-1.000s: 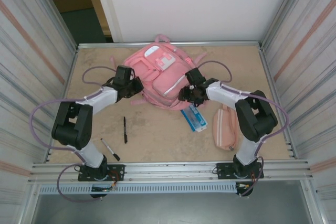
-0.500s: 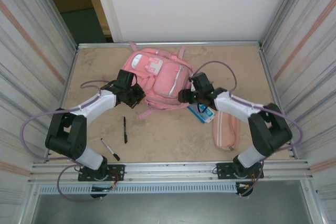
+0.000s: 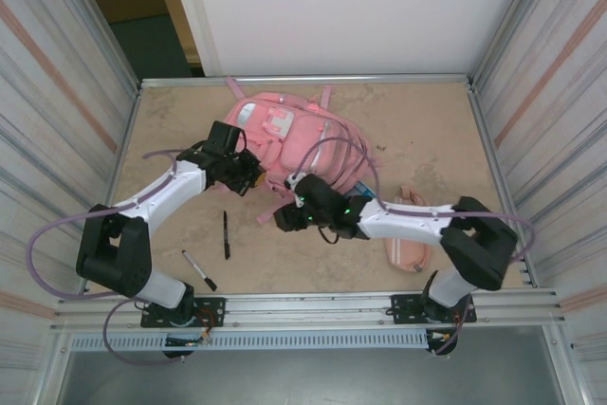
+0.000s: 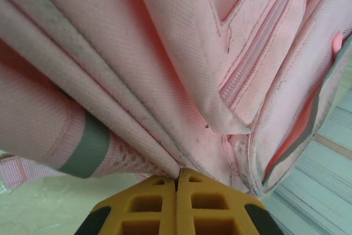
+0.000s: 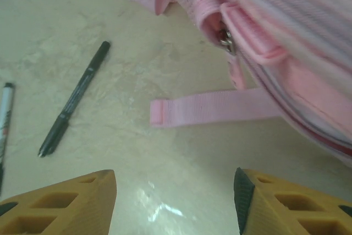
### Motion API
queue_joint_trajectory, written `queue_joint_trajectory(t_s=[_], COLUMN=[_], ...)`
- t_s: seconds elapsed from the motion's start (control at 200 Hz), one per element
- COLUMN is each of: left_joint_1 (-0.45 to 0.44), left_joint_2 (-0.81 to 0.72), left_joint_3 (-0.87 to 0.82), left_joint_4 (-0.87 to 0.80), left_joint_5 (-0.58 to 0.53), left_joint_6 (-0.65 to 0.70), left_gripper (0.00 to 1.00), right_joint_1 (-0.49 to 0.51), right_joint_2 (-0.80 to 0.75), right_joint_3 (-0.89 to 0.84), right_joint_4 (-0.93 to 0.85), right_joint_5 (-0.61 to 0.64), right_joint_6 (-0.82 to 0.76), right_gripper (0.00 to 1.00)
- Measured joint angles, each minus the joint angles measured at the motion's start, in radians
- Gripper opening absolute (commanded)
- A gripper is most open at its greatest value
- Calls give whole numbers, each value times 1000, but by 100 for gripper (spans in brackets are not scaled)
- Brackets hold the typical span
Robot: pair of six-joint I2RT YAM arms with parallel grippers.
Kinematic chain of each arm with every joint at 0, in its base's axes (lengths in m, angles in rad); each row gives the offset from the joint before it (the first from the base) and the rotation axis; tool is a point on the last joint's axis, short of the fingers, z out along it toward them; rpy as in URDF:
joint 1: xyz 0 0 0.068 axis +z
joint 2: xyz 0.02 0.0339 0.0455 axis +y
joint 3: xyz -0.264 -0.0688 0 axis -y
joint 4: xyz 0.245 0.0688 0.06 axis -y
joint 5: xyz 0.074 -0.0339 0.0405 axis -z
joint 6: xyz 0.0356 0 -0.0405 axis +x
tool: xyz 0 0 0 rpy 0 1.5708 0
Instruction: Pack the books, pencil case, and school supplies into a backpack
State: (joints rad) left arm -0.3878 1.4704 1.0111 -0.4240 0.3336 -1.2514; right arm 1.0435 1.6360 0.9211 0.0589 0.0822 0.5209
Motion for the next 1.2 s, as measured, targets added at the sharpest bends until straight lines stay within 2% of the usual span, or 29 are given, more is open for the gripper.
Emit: queue_joint_trajectory(t_s=[0.2, 0.511, 0.621, 0.792, 0.907, 1.067, 1.203], left_joint_1=[0, 0, 0, 0, 2, 21, 40], left_joint_2=[-51, -58, -58, -58, -58, -58, -54], left_joint_3=[1, 3, 12, 21, 23, 31, 36], left_joint_4=[-3, -7, -8, -11, -14, -13, -15], left_joint_5=[24, 74, 95, 96, 97, 131, 147], left_joint_6=[-12, -21, -21, -18, -16, -6, 10], left_gripper=[0, 0, 0, 0, 0, 0, 0], right_joint_1=[14, 5, -10, -43, -53, -60, -73], right_joint_2=[142, 206, 208, 207, 188, 142, 77], right_joint_3=[105, 183, 192, 192, 182, 169, 129], right_joint_4=[22, -2, -14, -31, -45, -69, -88], right_joint_5=[182, 256, 266, 265, 261, 241, 219], right_joint_6=[103, 150, 149, 129, 106, 71, 62], right_gripper=[62, 58, 51, 23, 11, 0, 0])
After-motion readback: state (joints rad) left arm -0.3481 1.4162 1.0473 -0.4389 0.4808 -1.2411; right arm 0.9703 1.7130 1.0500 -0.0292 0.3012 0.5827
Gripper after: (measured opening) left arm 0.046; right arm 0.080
